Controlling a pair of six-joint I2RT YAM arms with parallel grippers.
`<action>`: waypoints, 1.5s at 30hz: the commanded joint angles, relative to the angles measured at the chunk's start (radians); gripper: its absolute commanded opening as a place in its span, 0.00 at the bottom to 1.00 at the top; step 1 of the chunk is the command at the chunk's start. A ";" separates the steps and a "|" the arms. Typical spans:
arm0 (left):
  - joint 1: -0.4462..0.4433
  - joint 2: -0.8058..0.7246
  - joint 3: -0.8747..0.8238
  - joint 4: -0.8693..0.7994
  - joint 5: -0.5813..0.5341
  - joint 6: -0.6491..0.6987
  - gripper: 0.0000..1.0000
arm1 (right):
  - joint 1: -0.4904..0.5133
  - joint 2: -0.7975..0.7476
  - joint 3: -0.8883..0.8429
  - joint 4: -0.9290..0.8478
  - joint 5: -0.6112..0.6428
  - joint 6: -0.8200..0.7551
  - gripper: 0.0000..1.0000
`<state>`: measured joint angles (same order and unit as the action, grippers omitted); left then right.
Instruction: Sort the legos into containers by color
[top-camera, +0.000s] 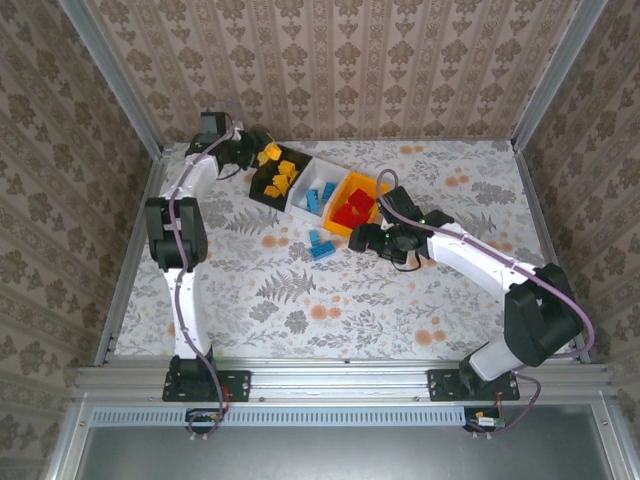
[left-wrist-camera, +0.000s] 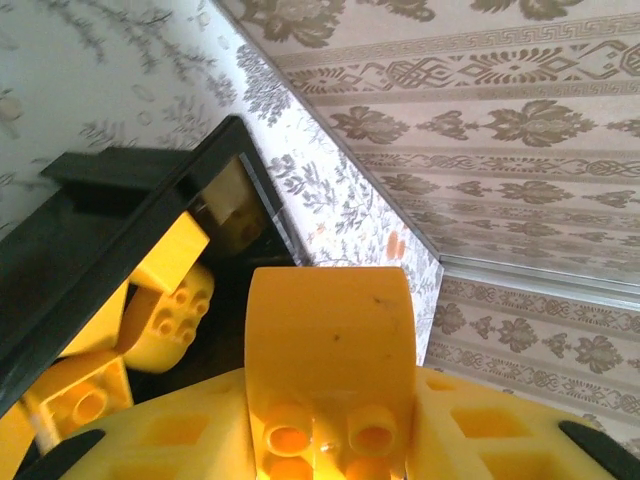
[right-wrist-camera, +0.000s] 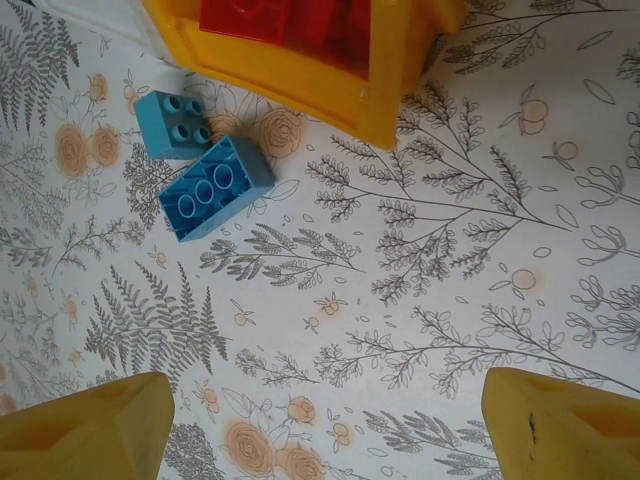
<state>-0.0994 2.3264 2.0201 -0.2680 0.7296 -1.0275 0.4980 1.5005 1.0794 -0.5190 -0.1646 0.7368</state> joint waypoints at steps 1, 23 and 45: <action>-0.015 0.054 0.092 -0.072 0.004 -0.020 0.41 | -0.011 -0.046 -0.029 -0.002 0.019 0.012 0.82; -0.034 0.101 0.139 -0.135 -0.001 0.022 0.51 | -0.022 -0.163 -0.130 0.002 0.058 0.079 0.82; -0.048 -0.195 -0.019 -0.376 -0.119 0.424 0.70 | -0.016 -0.139 -0.121 0.030 0.006 0.044 0.82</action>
<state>-0.1398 2.2238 2.0201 -0.5587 0.6594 -0.7414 0.4812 1.3628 0.9600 -0.5079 -0.1387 0.7925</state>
